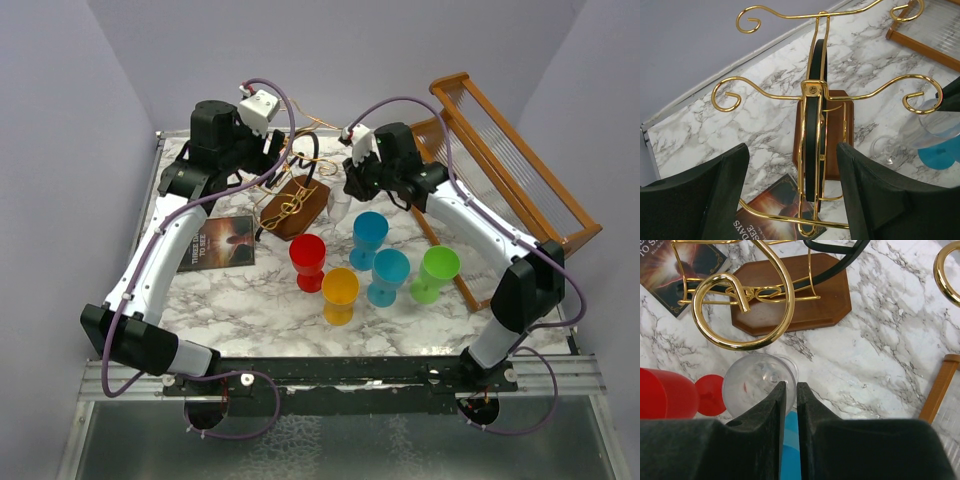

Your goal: Place the wine glass upside down on the wine glass rack

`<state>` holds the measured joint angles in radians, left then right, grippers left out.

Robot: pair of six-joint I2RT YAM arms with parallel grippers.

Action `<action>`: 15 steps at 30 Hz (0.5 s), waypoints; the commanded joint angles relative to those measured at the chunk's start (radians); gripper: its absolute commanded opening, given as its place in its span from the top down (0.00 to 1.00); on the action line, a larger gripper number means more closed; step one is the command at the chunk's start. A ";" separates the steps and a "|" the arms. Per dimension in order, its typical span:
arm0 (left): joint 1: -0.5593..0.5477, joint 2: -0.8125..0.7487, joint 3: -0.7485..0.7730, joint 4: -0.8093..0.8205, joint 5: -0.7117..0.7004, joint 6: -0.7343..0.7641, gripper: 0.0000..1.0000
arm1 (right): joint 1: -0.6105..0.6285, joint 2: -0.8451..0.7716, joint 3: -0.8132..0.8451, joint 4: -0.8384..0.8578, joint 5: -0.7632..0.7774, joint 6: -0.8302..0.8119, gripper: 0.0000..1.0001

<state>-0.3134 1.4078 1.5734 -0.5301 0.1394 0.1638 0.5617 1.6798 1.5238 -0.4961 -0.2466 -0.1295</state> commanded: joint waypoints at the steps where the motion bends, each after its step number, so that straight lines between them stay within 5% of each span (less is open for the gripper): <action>1: 0.003 -0.038 -0.010 0.036 -0.024 0.013 0.26 | 0.004 0.034 0.057 -0.096 0.017 -0.023 0.87; 15: 0.003 -0.054 -0.018 0.036 -0.025 0.021 0.26 | 0.004 0.113 0.187 -0.230 0.008 -0.042 0.92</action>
<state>-0.3134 1.3876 1.5627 -0.5240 0.1337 0.1749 0.5617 1.7752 1.6798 -0.6750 -0.2462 -0.1593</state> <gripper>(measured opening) 0.739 0.105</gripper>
